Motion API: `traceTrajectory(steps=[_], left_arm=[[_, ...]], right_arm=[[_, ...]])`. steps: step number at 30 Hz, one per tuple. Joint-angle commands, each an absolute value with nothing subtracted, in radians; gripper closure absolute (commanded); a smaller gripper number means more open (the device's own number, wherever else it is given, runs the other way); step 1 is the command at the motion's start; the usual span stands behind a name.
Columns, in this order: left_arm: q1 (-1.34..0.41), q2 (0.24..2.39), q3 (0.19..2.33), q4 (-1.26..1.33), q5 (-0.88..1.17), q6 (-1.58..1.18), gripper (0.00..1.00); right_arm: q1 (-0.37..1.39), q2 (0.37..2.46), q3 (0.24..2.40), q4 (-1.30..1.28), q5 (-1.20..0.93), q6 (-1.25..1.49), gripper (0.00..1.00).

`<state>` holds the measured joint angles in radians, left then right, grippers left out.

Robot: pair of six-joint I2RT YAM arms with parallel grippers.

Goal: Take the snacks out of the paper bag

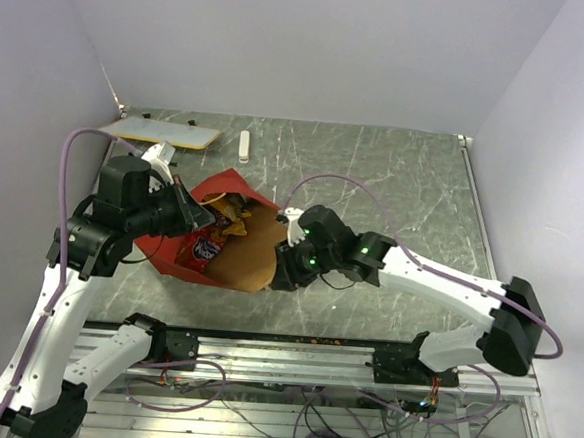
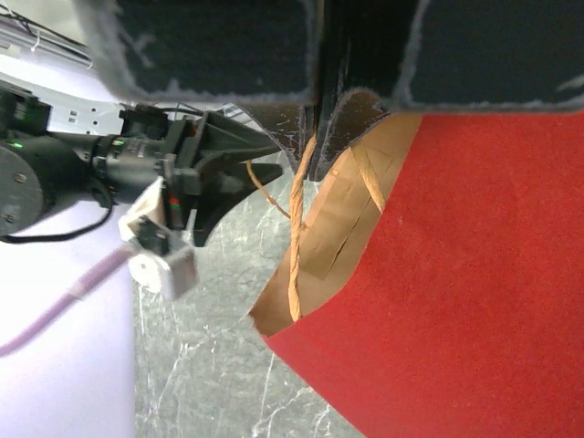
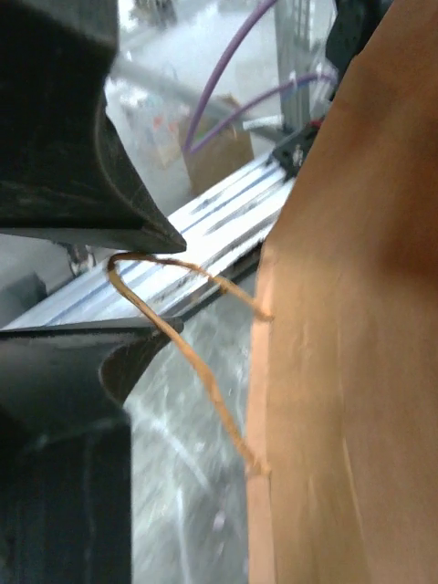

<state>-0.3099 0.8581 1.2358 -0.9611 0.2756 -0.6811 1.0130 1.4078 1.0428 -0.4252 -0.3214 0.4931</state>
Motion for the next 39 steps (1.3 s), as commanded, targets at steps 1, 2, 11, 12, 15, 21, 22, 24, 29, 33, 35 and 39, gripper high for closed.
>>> traceTrajectory(steps=[1, 2, 11, 12, 15, 21, 22, 24, 29, 33, 35, 39], left_arm=[[-0.316, 0.836, 1.247, -0.973, 0.225, -0.71, 0.93], [-0.316, 0.836, 1.244, -0.962, 0.216, -0.713, 0.93], [-0.316, 0.869, 1.256, -0.915, 0.201, -0.732, 0.93], [-0.316, 0.87, 1.258, -0.914, 0.206, -0.736, 0.93], [-0.316, 0.874, 1.258, -0.903, 0.228, -0.747, 0.93], [-0.316, 0.874, 1.263, -0.849, 0.277, -0.754, 0.93], [-0.316, 0.872, 1.26, -0.84, 0.286, -0.755, 0.93], [-0.316, 0.865, 1.252, -0.821, 0.299, -0.76, 0.93], [-0.316, 0.825, 1.186, -0.718, 0.362, -0.851, 0.93], [-0.316, 0.816, 1.149, -0.64, 0.39, -0.9, 0.93], [-0.316, 0.825, 1.15, -0.627, 0.396, -0.902, 0.93], [-0.316, 0.832, 1.137, -0.601, 0.386, -0.917, 0.93]], right_arm=[[0.989, 1.275, 1.022, -0.574, -0.125, 0.404, 0.59], [0.976, 1.256, 1.026, -0.605, -0.091, 0.388, 0.57], [0.948, 1.202, 1.129, -0.426, -0.13, 0.325, 0.47], [0.949, 1.22, 1.13, -0.358, -0.156, 0.355, 0.47], [0.956, 1.3, 1.126, -0.138, -0.176, 0.485, 0.47], [0.999, 1.461, 1.108, 0.138, -0.094, 0.634, 0.46], [1.008, 1.479, 1.115, 0.152, -0.061, 0.638, 0.46], [1.03, 1.511, 1.114, 0.195, 0.004, 0.652, 0.46], [1.089, 1.596, 1.107, 0.258, 0.183, 0.78, 0.46], [1.137, 1.655, 1.114, 0.294, 0.289, 0.831, 0.46], [1.143, 1.687, 1.1, 0.336, 0.314, 0.867, 0.46], [1.151, 1.744, 1.077, 0.433, 0.301, 0.939, 0.46]])
